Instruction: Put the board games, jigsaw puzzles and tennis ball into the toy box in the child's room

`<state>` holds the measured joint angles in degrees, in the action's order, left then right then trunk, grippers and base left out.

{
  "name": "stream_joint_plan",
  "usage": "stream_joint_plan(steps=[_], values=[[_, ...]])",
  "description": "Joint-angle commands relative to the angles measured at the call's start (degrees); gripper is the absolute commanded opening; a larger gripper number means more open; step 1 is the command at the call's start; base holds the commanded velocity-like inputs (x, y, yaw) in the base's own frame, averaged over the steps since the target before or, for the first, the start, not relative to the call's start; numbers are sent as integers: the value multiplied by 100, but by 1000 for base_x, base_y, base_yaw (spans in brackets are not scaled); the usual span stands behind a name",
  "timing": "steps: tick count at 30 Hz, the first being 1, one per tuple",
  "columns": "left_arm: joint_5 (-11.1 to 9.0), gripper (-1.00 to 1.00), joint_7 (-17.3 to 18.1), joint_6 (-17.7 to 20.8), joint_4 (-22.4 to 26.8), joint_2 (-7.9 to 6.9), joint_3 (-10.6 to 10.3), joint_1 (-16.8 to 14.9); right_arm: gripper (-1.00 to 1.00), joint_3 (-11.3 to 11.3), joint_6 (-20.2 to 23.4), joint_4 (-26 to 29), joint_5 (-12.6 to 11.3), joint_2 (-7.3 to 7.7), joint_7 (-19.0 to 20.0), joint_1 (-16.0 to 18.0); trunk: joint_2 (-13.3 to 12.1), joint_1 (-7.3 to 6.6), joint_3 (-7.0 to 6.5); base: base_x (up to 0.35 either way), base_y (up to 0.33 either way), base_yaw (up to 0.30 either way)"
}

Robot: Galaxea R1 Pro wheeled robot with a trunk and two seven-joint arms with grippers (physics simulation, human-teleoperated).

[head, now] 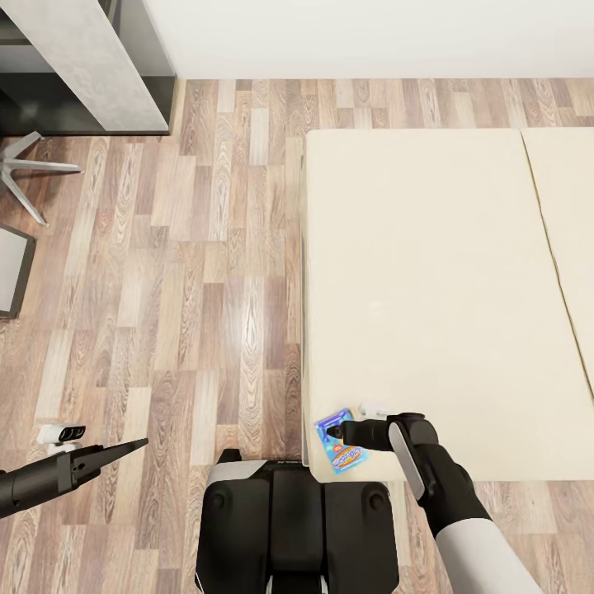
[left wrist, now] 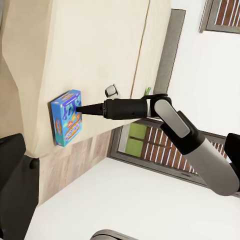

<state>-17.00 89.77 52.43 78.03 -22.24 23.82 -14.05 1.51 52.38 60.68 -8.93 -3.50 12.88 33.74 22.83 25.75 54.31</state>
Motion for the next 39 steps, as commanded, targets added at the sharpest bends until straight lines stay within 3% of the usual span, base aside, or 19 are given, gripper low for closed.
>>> stream_joint_plan(steps=[1, 16, 39], values=[[4, 100, 23, 60, 1, -1, 0, -1, 100, -2, 26, 5, -23, 1, -4, 1, 9, 3, 6, 0, 0, 0], [4, 100, 23, 62, 1, -2, 0, -1, 100, -1, 16, 6, -1, -95, 302, 11, 9, 3, 6, 0, 0, 0], [4, 100, 23, 57, 1, 0, 0, -1, 100, -2, 10, 5, 25, -159, 321, 19, 9, 3, 6, 0, 0, 0]])
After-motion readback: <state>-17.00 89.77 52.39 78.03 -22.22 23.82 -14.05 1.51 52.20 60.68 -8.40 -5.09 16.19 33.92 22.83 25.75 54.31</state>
